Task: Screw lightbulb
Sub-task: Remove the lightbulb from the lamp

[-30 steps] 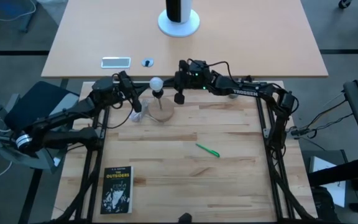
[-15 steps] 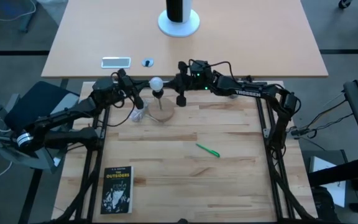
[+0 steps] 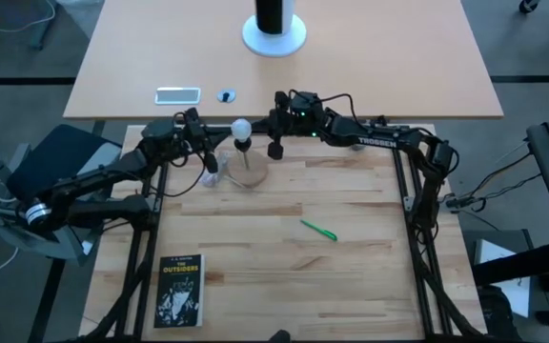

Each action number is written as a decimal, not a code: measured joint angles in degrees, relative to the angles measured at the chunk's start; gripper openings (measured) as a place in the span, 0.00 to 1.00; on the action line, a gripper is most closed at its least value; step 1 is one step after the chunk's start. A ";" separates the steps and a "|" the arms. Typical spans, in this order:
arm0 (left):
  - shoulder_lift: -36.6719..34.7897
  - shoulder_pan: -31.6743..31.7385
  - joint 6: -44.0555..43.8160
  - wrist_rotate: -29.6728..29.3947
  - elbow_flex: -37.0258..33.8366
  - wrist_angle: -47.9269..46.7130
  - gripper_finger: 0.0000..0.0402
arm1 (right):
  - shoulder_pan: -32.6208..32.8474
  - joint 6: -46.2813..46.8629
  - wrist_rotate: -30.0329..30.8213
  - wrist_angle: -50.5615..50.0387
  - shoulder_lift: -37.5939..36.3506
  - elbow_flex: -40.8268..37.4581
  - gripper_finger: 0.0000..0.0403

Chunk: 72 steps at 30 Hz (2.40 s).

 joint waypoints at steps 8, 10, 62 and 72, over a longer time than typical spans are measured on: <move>-0.76 0.02 -0.29 -0.99 0.00 0.54 0.00 | 0.03 0.65 0.08 -0.03 -0.13 -0.32 0.00; -0.88 0.02 -0.25 -2.70 0.00 0.57 0.00 | 0.04 0.83 0.08 -0.20 -0.59 -0.36 0.00; -0.64 -0.11 2.93 -6.97 0.00 0.34 0.00 | 0.07 -3.47 -2.79 -3.40 -3.94 -1.41 0.00; 0.95 -0.08 3.15 -4.33 0.00 0.41 0.00 | -0.10 -0.70 -4.25 0.87 -0.64 -1.43 0.00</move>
